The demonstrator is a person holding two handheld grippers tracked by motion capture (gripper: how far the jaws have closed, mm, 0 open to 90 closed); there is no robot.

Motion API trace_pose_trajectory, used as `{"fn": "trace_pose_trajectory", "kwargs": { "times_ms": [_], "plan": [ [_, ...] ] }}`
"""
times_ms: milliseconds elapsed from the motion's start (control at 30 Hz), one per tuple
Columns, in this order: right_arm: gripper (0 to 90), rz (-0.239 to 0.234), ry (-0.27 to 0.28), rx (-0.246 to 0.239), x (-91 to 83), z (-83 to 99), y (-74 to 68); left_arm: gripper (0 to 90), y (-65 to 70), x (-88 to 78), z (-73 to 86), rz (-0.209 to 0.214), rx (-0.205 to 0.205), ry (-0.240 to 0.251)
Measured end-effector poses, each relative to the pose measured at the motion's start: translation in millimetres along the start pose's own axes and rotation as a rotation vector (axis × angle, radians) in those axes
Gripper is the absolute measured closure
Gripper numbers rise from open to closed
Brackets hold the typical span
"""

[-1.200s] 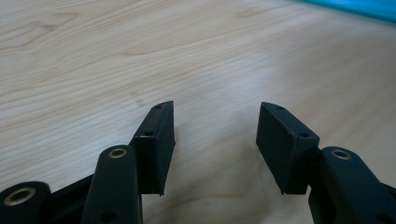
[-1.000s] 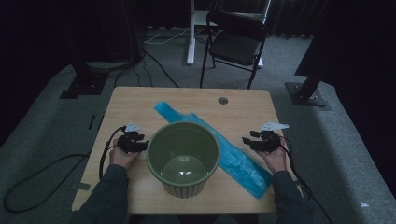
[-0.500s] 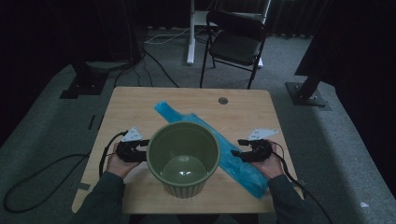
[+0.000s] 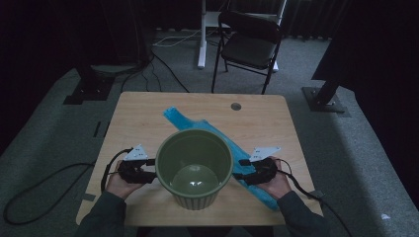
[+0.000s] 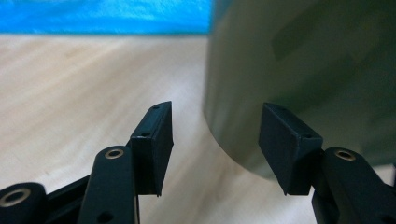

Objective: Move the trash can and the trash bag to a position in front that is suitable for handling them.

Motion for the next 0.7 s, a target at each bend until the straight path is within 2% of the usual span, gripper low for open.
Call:
{"fn": "trace_pose_trajectory", "kwargs": {
  "times_ms": [200, 333, 433, 567, 700],
  "plan": [
    [39.6, -0.049, 0.015, 0.004, 1.7, -2.1, -7.6, 44.7, 12.1, 0.2, 14.2, 0.034, 0.034, -0.041],
    [39.6, -0.057, 0.016, -0.008, 2.6, -6.0, -10.5, 44.8, 13.1, 1.8, 11.7, 0.041, 0.038, -0.033],
    [40.0, -0.072, 0.024, -0.033, 7.7, -16.2, -15.8, 45.1, 12.0, 1.8, 9.5, 0.037, 0.038, -0.028],
    [40.5, -0.057, 0.016, -0.045, 12.2, -20.9, -14.1, 46.1, 8.2, 1.4, 9.7, 0.024, 0.026, -0.021],
    [40.9, -0.039, 0.022, -0.025, 16.8, -25.5, -5.9, 46.1, 2.8, 3.5, 7.8, 0.017, 0.015, -0.015]
  ]
}}
Point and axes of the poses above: each handheld gripper's, and its own axes: x roughly forward along the jaws, z roughly out of its underside, y roughly to its right, the point moved 6 cm from there along x, roughly forward along the jaws, and after that the axes turned 1 degree about -z, right-handed, at the moved point
